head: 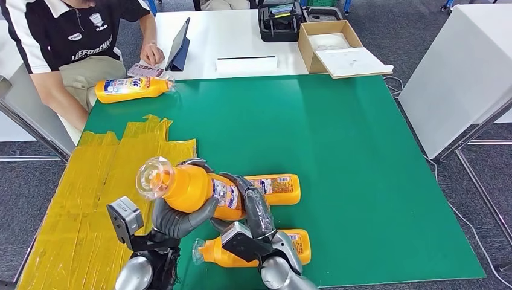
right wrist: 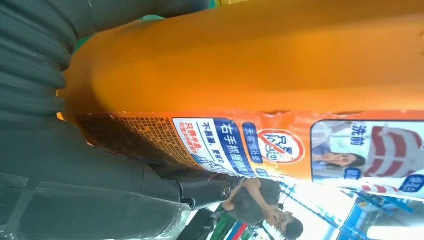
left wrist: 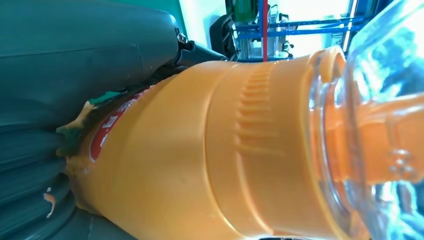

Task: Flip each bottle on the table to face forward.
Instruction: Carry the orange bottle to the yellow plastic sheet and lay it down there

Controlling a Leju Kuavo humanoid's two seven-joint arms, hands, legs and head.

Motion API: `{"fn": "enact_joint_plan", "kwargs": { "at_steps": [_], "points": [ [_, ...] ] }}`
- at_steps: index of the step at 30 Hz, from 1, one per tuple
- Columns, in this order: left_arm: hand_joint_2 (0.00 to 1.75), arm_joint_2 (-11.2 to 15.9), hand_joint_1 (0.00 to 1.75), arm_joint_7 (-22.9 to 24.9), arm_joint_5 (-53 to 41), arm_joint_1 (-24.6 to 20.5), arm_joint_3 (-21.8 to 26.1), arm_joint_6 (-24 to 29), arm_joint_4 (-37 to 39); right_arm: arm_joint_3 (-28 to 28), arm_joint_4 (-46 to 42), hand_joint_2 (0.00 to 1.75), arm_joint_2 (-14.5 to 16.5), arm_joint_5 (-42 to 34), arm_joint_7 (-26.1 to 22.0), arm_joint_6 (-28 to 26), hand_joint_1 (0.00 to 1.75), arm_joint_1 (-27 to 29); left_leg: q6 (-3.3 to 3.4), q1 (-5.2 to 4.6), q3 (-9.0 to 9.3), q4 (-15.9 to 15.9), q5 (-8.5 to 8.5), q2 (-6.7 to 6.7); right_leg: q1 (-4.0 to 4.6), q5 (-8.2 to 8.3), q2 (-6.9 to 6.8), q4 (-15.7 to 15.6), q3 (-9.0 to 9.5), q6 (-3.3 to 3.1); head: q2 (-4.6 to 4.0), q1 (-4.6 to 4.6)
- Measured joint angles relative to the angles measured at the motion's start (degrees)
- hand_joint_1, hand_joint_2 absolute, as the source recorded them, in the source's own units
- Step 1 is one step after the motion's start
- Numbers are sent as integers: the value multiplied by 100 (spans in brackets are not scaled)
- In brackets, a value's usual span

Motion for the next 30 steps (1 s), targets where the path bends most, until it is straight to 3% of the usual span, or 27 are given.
{"fn": "enact_joint_plan", "kwargs": {
  "at_steps": [1, 5, 11, 17, 27, 30],
  "points": [
    [175, 0, 175, -22, -1, 28, 25, 16, -25, 4, -20, 175, 1, -2, -4, 20, 175, 5, 0, 0, 0, 0, 0, 0, 0, 0, 0, 0, 0, 0, 0, 0],
    [175, 43, 175, -251, 124, 241, 171, 231, -173, 1, -393, 175, -59, -87, -44, 160, 5, 175, 0, 0, 0, 0, 0, 0, 0, -1, -1, 0, 0, 0, 0, 0],
    [175, 272, 175, -556, 379, 986, 828, 644, -550, -146, -1989, 175, -553, -708, -402, 318, 0, 1044, -3, 0, 0, 0, -20, 3, -1, -13, 8, -1, -3, 2, 0, -3],
    [175, 385, 175, -624, 503, 1555, 1360, 616, -894, -546, -3325, 175, -1122, -1309, -438, 513, 0, 1780, 3, -3, 0, 0, -30, -3, -2, -25, 6, -3, 0, 8, 0, -1],
    [175, 484, 175, -639, 648, 1663, 1668, 564, -942, -1047, -4229, 175, -1703, -2021, -559, 179, 0, 2435, 5, -3, 7, 0, -29, -4, -2, -23, 4, -3, 7, 9, 0, -1],
    [175, 509, 175, -730, 342, 1623, 1678, 883, -879, -1139, -4403, 175, -1921, -2255, -601, -45, 0, 2625, 5, -3, 7, 0, -31, -2, -2, -23, 6, -3, 7, 9, 0, -1]
  ]
}}
